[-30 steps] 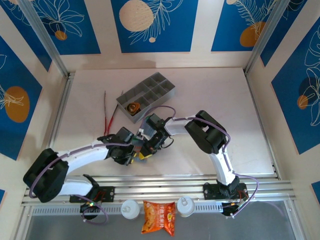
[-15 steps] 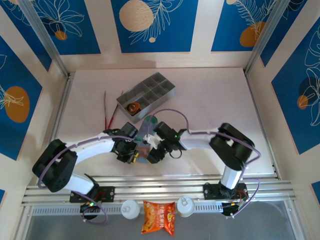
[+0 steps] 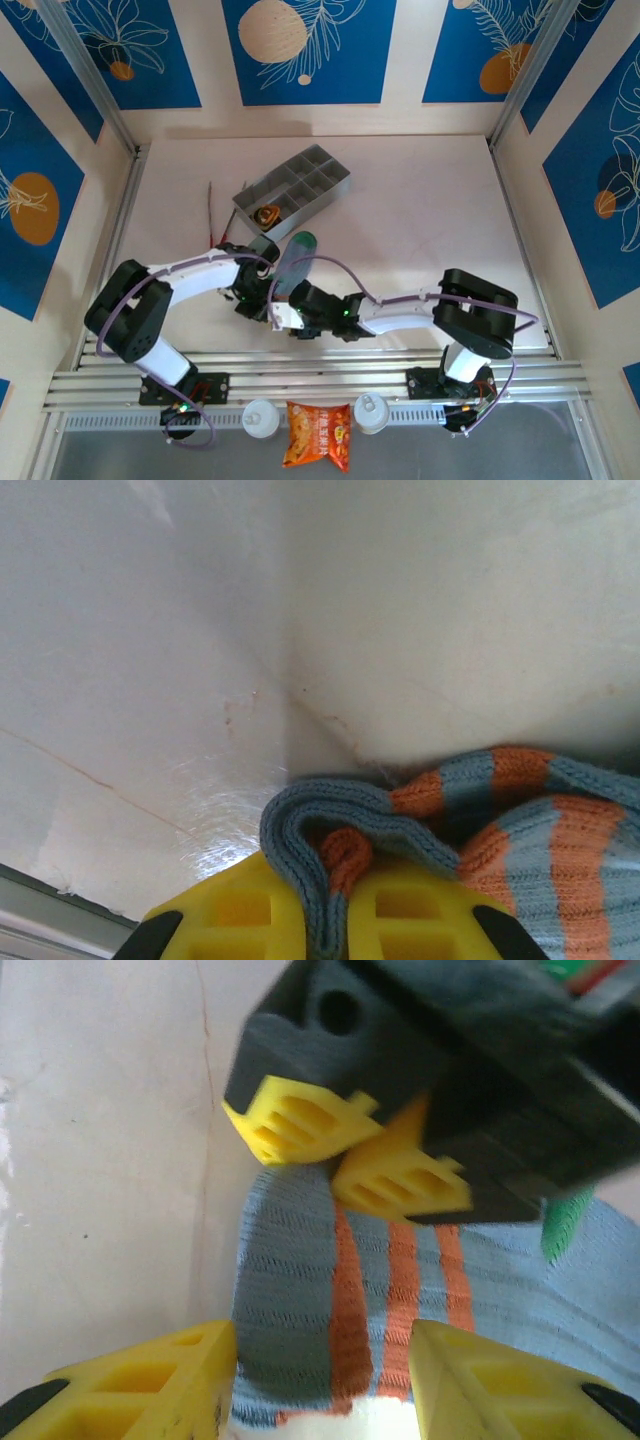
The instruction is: Roll the socks
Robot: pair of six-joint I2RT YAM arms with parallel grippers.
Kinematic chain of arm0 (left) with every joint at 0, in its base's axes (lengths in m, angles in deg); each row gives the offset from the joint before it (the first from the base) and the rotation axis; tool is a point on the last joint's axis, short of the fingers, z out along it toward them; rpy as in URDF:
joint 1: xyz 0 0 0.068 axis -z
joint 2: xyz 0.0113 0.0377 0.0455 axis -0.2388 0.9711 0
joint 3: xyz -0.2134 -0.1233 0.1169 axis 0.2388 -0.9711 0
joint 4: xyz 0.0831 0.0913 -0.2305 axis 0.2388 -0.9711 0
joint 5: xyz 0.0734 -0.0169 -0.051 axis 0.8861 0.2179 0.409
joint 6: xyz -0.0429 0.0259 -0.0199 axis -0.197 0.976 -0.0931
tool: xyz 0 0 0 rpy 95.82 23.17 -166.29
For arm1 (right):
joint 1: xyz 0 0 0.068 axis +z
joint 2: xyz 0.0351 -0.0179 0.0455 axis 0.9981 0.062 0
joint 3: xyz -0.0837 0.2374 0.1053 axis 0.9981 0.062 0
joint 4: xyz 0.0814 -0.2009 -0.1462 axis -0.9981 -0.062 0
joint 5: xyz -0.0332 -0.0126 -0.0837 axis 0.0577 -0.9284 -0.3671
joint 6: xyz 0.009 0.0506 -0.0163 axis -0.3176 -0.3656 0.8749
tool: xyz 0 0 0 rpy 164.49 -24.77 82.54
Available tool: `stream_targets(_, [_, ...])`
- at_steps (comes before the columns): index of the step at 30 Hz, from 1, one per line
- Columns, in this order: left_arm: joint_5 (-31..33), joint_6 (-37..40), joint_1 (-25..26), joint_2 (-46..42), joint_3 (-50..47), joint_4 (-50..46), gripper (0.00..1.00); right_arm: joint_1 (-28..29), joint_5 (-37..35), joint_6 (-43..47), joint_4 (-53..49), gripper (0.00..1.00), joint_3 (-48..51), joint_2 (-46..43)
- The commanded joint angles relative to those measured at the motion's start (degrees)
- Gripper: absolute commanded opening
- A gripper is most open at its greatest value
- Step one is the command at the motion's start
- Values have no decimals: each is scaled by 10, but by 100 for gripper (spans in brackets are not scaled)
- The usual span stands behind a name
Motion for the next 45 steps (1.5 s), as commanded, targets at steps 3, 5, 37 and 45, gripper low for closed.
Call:
stream_targets(3, [31,21,-4,50,-33,-73,0,18,-42,52,5,46,-31,30])
stream_targets(5, [30,24,-5,51,-31,-69,0,19,-55,42,-8,45,-43,49])
stream_targets(37, [95,133,-51,-193,-15,-52,72,-180,445,-340,-160,0,-89,210])
stream_targets(45, [61,94,-14,-199,-107,151,57,-229,536,-397,-172,0,-119,256])
